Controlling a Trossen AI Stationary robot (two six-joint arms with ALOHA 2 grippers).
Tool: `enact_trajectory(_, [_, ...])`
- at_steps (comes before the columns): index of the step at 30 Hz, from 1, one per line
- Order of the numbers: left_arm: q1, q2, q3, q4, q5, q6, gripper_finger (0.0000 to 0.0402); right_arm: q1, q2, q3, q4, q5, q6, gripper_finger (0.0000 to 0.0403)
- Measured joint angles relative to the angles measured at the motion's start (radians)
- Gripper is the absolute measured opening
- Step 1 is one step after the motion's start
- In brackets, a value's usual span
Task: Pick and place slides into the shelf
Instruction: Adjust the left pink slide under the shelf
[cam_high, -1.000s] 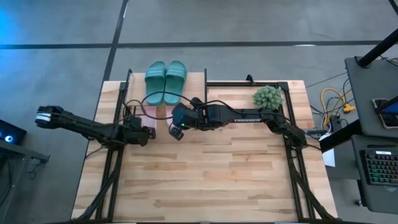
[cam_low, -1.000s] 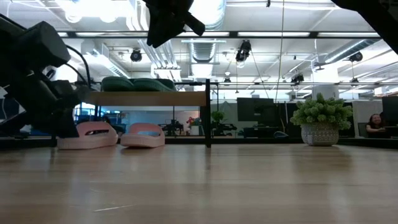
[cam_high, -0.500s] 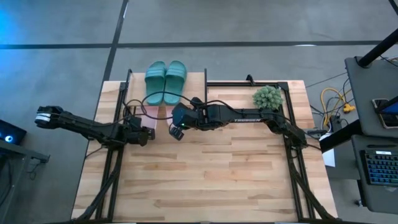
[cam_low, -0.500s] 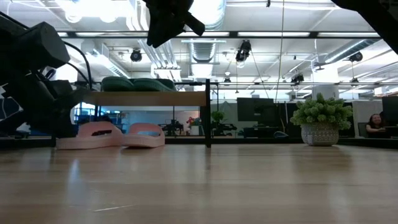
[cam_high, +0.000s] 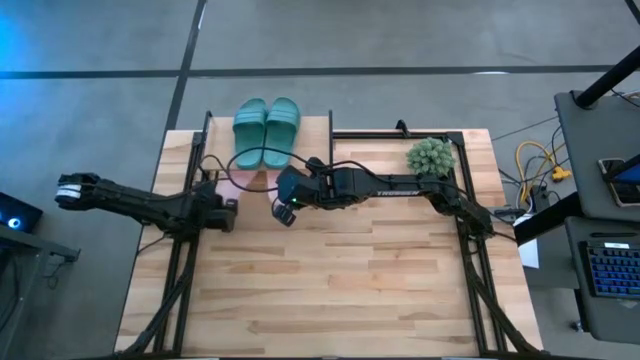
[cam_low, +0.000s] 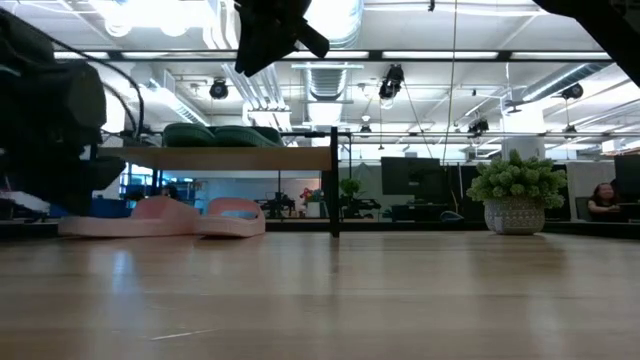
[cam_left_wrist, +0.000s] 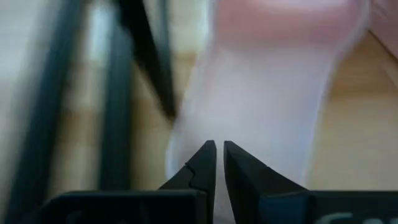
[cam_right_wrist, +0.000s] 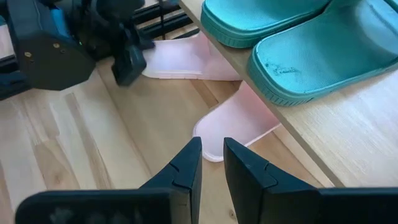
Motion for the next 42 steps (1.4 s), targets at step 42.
enact_trajectory(42, [0.05,0.221,0.012,0.406,-0.031,0.251,0.0017,0.018,-0.001,0.0,0.007,0.0,0.034,0.0059])
